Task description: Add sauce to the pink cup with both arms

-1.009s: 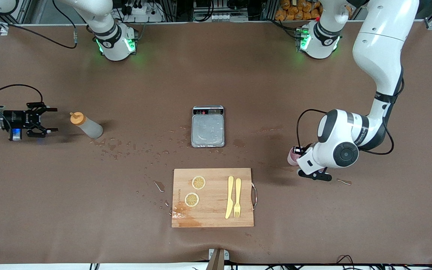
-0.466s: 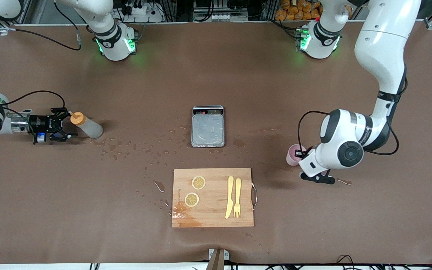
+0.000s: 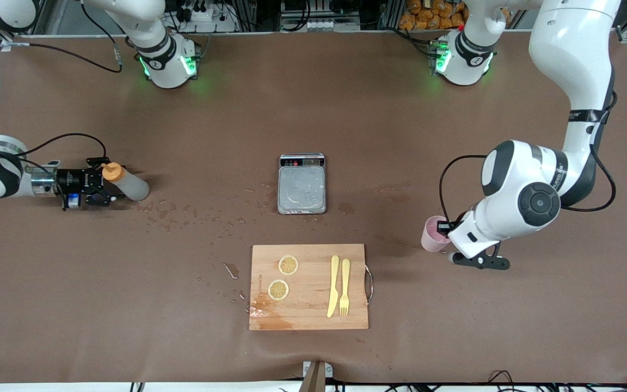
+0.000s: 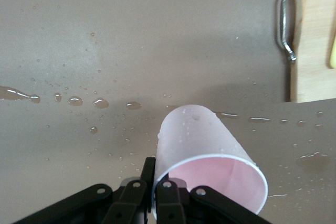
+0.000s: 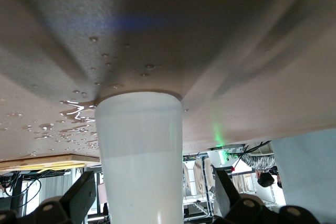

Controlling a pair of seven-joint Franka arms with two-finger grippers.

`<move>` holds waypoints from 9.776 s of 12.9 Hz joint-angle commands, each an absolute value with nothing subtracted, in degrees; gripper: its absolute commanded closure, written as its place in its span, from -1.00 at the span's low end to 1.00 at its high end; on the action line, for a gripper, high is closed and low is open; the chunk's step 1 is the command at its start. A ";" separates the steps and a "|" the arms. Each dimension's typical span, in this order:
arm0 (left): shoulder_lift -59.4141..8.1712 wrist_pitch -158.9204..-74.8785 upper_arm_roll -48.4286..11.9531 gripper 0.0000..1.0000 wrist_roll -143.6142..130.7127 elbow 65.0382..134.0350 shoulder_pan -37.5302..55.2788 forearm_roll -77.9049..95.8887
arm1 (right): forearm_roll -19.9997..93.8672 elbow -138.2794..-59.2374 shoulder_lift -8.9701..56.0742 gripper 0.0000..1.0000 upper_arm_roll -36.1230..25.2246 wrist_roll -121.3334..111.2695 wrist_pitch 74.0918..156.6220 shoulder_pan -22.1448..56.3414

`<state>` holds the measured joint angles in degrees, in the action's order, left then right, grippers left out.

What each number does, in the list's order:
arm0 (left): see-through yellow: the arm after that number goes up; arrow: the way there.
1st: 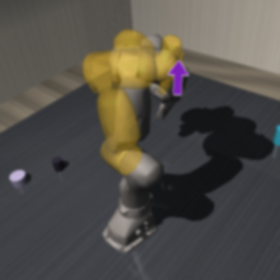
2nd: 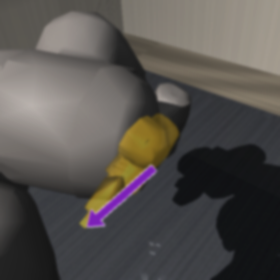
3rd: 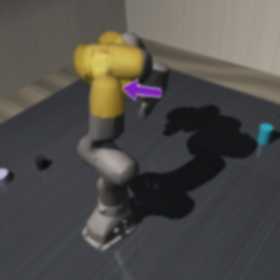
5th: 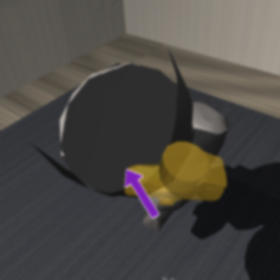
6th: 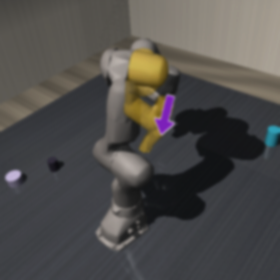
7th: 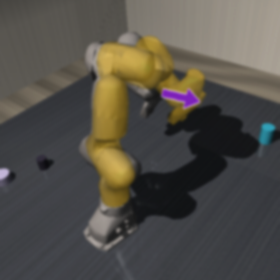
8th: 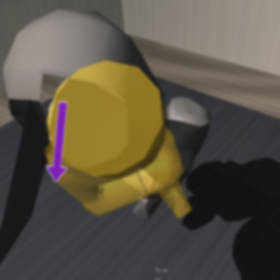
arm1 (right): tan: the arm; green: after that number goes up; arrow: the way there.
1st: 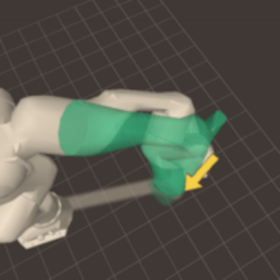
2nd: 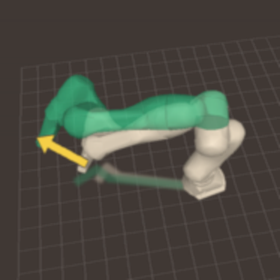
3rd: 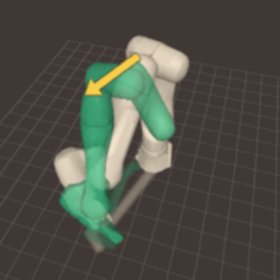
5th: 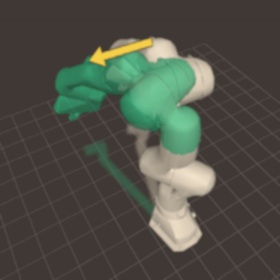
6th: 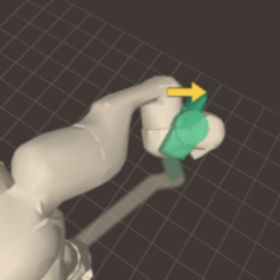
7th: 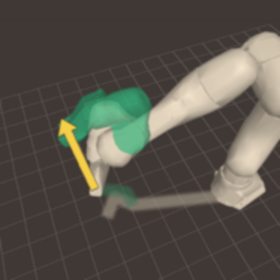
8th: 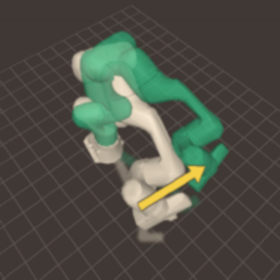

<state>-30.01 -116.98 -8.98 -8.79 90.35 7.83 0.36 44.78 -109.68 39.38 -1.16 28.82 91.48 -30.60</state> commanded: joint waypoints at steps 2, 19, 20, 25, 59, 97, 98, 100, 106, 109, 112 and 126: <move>-27.69 -116.63 -12.55 1.00 -15.62 90.97 8.00 1.41 | 47.02 -111.79 38.23 -1.00 -1.23 28.21 92.46 -29.36; -39.63 -122.16 -21.45 1.00 -42.19 82.71 27.07 0.35 | 43.86 -108.46 33.50 0.05 -1.58 36.54 90.00 -25.67; -40.25 -122.60 -21.45 1.00 -42.19 82.71 27.85 0.09 | 42.81 -108.46 32.44 0.04 -1.58 37.69 90.17 -24.53; -42.19 -122.78 -20.92 1.00 -41.84 82.79 29.62 0.00 | 38.33 -108.46 25.85 0.03 -1.58 49.19 92.28 -19.00; 5.10 -98.47 -4.42 -1.00 0.31 102.40 7.28 -5.98 | -2.61 -92.91 21.79 0.19 -1.14 129.08 94.83 33.30; 2.73 -86.92 -4.66 -1.00 -2.90 90.79 3.51 0.09 | 16.15 -95.18 17.67 1.00 -1.14 101.37 92.73 13.56; 2.55 -87.01 -4.66 -1.00 -2.81 90.79 3.43 0.00 | 18.26 -95.71 17.67 1.00 -1.14 98.21 91.94 11.19; 2.11 -87.10 -4.75 -1.00 -2.81 90.70 3.34 0.18 | 22.30 -96.85 17.67 1.00 -1.14 91.44 90.62 5.92; 2.02 -86.84 -6.06 -1.00 -3.52 90.88 3.60 0.26 | 31.19 -97.65 22.57 1.00 -1.23 65.43 82.19 -12.18; 1.93 -87.01 -6.06 -1.00 -3.60 90.88 3.60 0.26 | 35.49 -97.56 29.77 1.00 -1.23 51.90 78.85 -21.15; 1.85 -87.01 -6.06 -1.00 -3.52 90.88 3.17 0.35 | 36.82 -97.56 35.31 1.00 -1.23 42.66 77.79 -25.39; 1.50 -87.10 -6.06 -1.00 -2.99 90.79 3.43 -0.17 | 40.78 -98.35 43.77 -1.00 -1.32 31.29 78.23 -28.21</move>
<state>2.11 -87.94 -5.94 -3.33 92.21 3.44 -0.27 40.47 -99.21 44.13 -2.24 30.88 78.90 -26.75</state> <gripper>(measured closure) 0.000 0.330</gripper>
